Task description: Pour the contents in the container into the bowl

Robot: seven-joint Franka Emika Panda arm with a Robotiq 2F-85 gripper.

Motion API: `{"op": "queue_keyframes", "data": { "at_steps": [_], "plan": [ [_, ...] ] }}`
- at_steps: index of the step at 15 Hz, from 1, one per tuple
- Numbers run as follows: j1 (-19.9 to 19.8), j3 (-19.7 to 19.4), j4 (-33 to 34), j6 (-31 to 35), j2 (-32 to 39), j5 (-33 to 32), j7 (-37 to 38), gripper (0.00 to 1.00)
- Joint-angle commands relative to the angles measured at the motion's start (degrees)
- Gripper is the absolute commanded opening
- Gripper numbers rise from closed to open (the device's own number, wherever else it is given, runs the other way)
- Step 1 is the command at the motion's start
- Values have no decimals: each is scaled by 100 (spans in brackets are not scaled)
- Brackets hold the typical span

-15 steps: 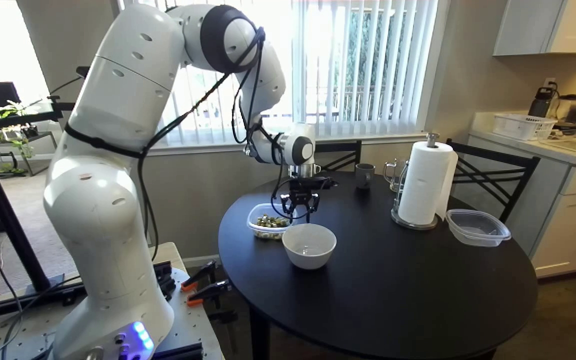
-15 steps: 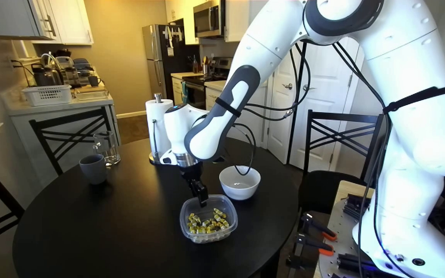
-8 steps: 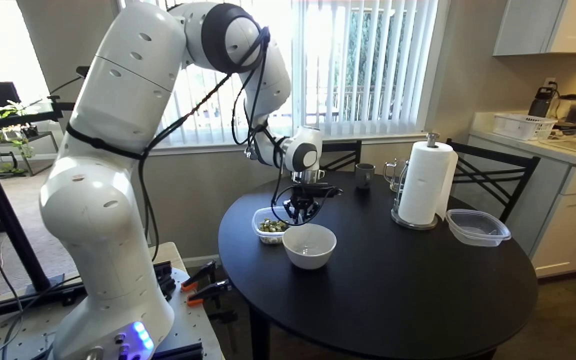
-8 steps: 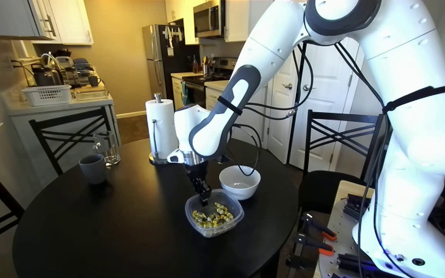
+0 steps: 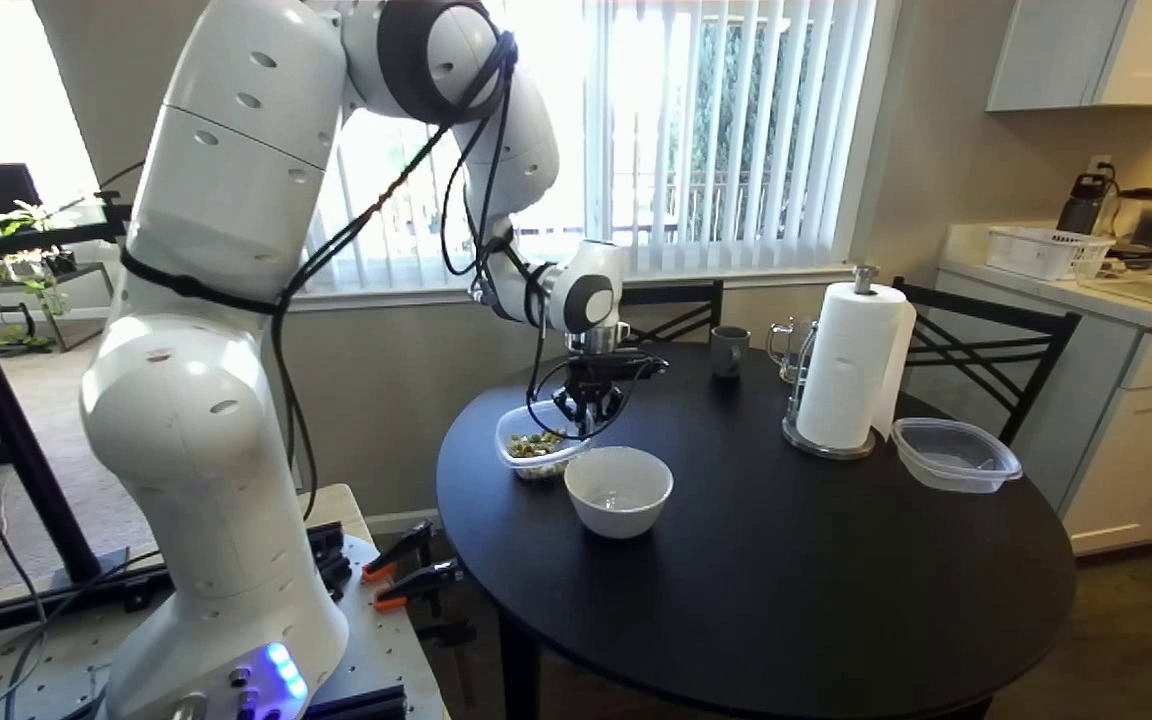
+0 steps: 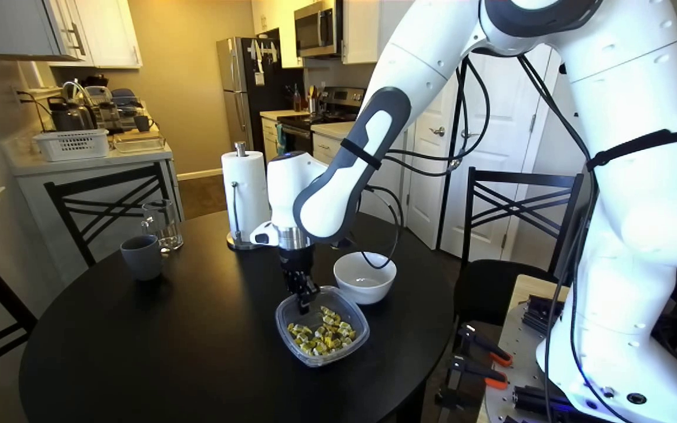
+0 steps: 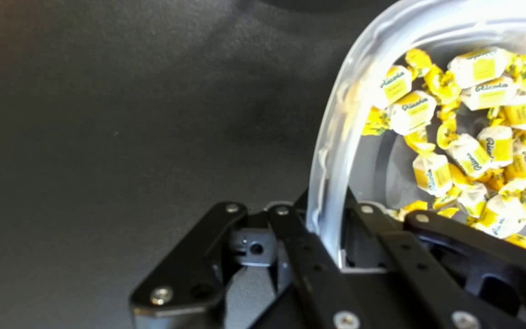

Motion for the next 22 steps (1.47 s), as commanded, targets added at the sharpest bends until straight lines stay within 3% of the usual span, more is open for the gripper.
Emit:
{"op": "queue_keyframes", "data": {
  "at_steps": [1, 4, 7, 10, 21, 22],
  "plan": [
    [50, 98, -630, 382, -670, 142, -98, 1],
    [-26, 185, -984, 981, -1035, 325, -79, 1],
    [-124, 214, -1310, 2029, -1249, 689, 58, 1],
    [-201, 158, -1545, 2493, -1448, 694, 133, 1],
    [-254, -248, -2361, 2399, -3172, 392, 405, 1],
    [-13, -579, -2332, 2382, -3266, 170, 624, 1]
  ]
}}
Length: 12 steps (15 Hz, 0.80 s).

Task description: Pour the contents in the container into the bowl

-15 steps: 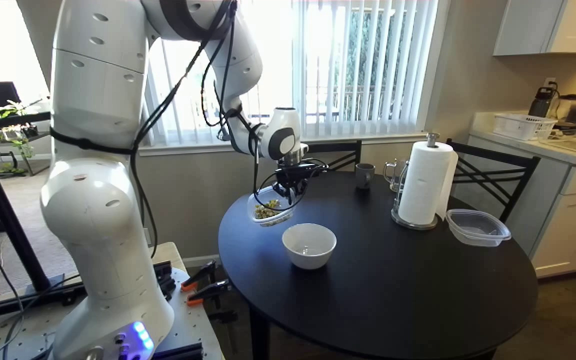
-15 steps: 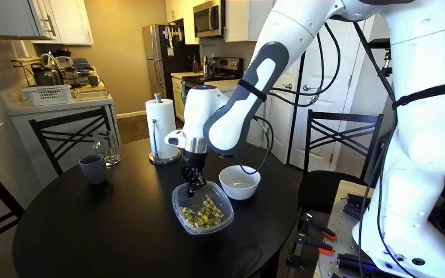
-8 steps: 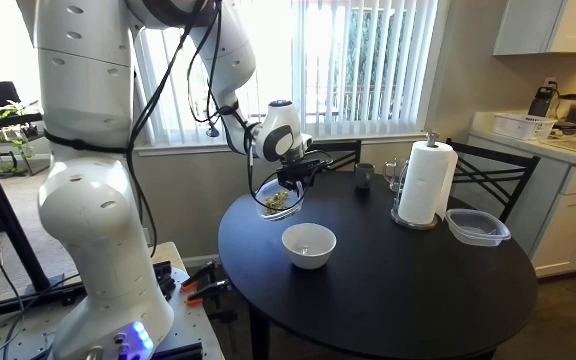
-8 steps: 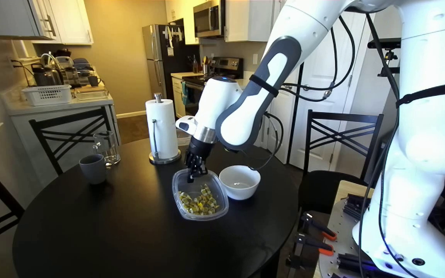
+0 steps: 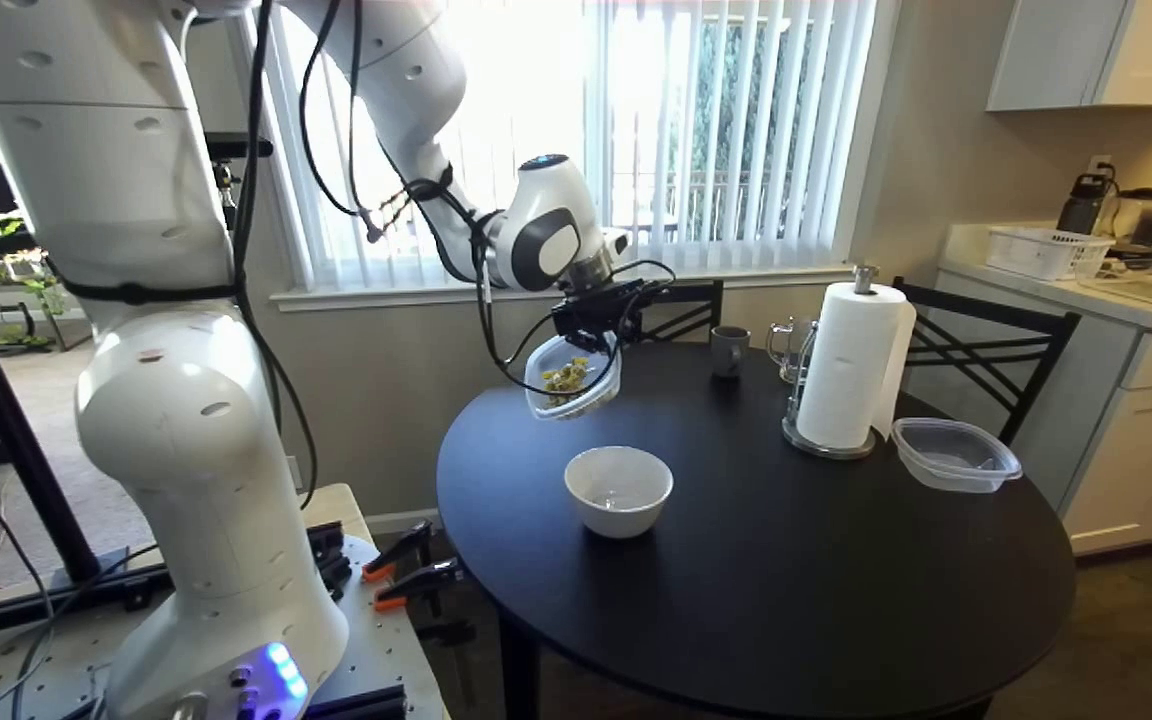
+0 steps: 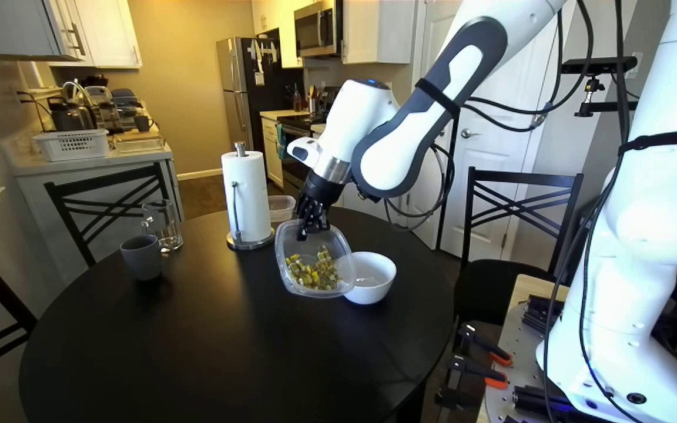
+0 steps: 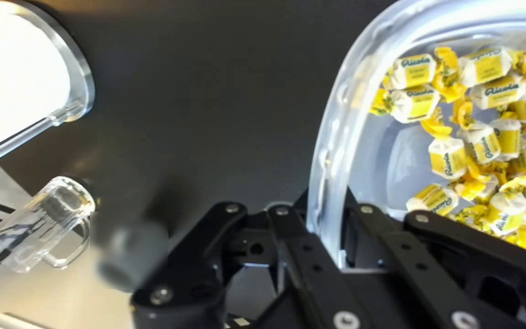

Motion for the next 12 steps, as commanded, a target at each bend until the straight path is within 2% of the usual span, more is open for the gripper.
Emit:
{"op": "queue_keyframes", "data": {
  "at_steps": [1, 2, 9, 12],
  "plan": [
    [196, -462, -269, -36, -700, -566, 635, 1],
    [-164, -220, -248, -55, -764, -804, 853, 1],
    [-1070, -187, 140, -183, -492, -2171, 2280, 1],
    [-1333, -167, 250, -190, -382, -2852, 2871, 1]
  ]
}}
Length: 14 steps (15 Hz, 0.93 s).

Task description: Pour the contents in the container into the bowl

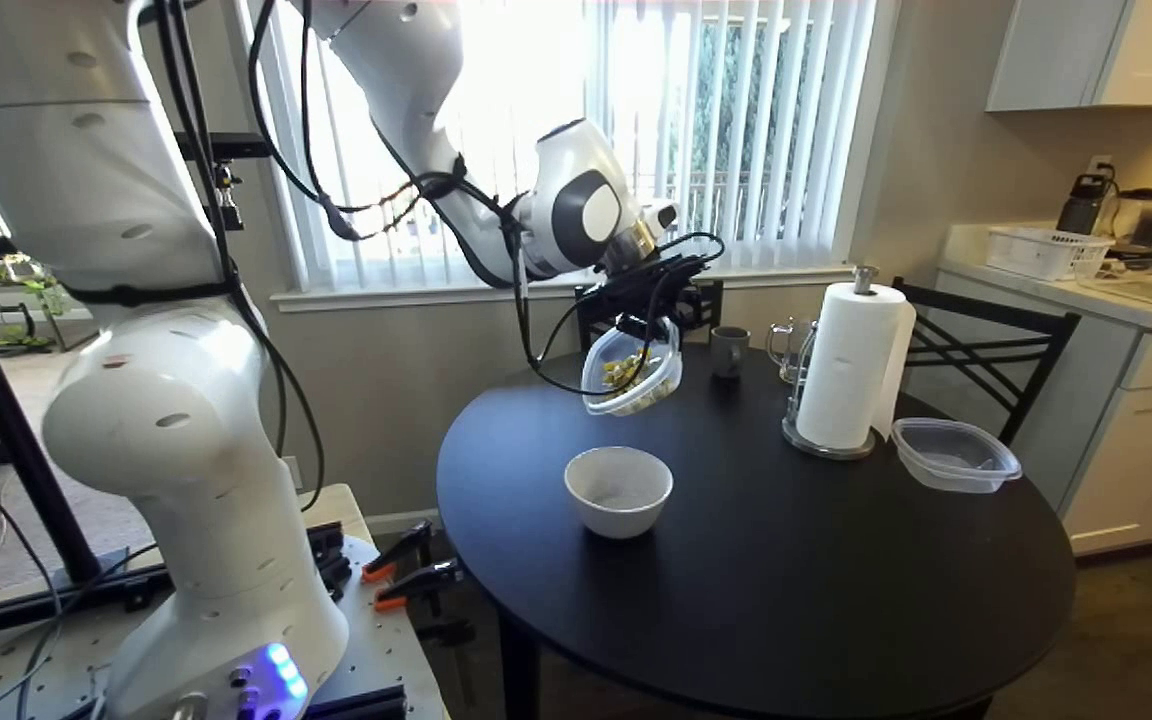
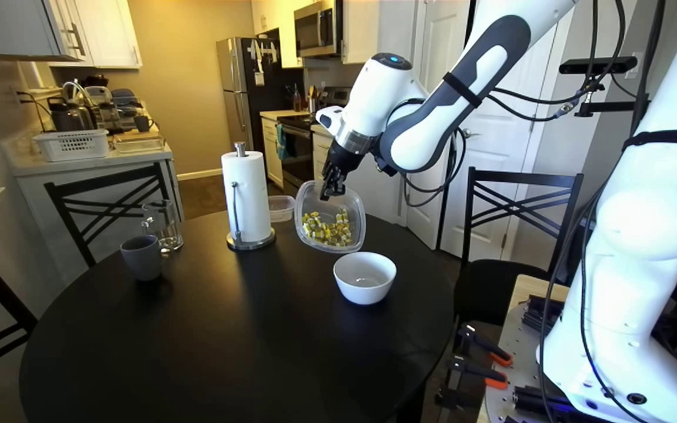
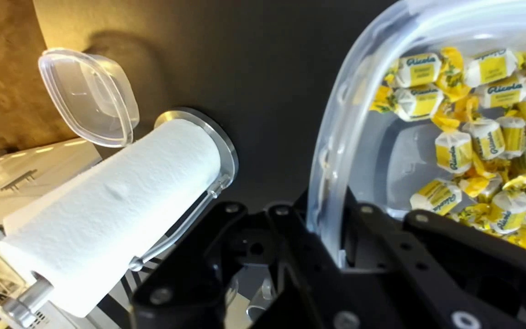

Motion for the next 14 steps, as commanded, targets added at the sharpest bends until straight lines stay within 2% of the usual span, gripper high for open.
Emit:
{"op": "queue_keyframes", "data": {
  "at_steps": [1, 6, 10, 14],
  "plan": [
    [-337, 121, 215, -180, 107, -956, 856, 1],
    [-617, 232, 129, -591, -209, -3090, 2732, 1],
    [-500, 554, 192, -1493, -289, -4548, 4536, 1],
    [-266, 1078, 249, -2806, -113, -5399, 5892, 1]
  ]
}}
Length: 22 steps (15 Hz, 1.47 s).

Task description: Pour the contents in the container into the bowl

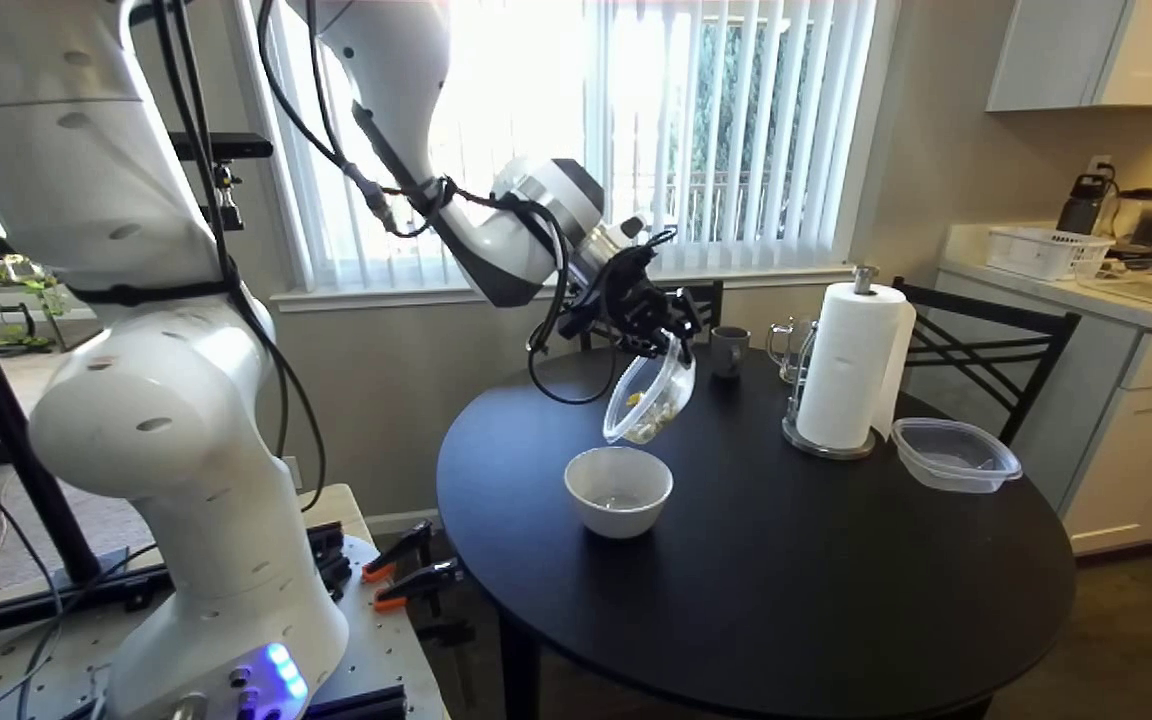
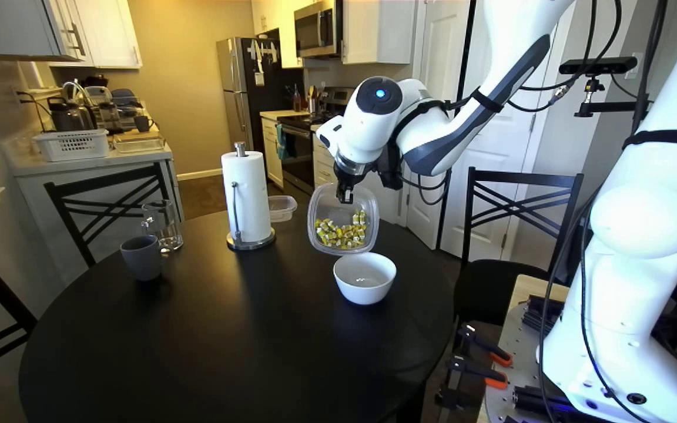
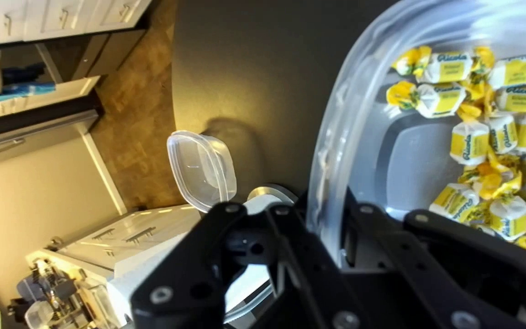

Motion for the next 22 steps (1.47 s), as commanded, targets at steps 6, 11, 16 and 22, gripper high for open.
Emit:
{"op": "queue_keyframes", "data": {
  "at_steps": [6, 11, 16, 22],
  "plan": [
    [1761, -343, 305, -3241, 774, -800, 1749, 1],
    [2295, -612, 857, -4116, 1523, -721, 1706, 1],
    [2459, -803, 1351, -4564, 1972, -705, 1628, 1],
    [2465, -975, 1559, -4984, 2297, -755, 1403, 1]
  ]
}}
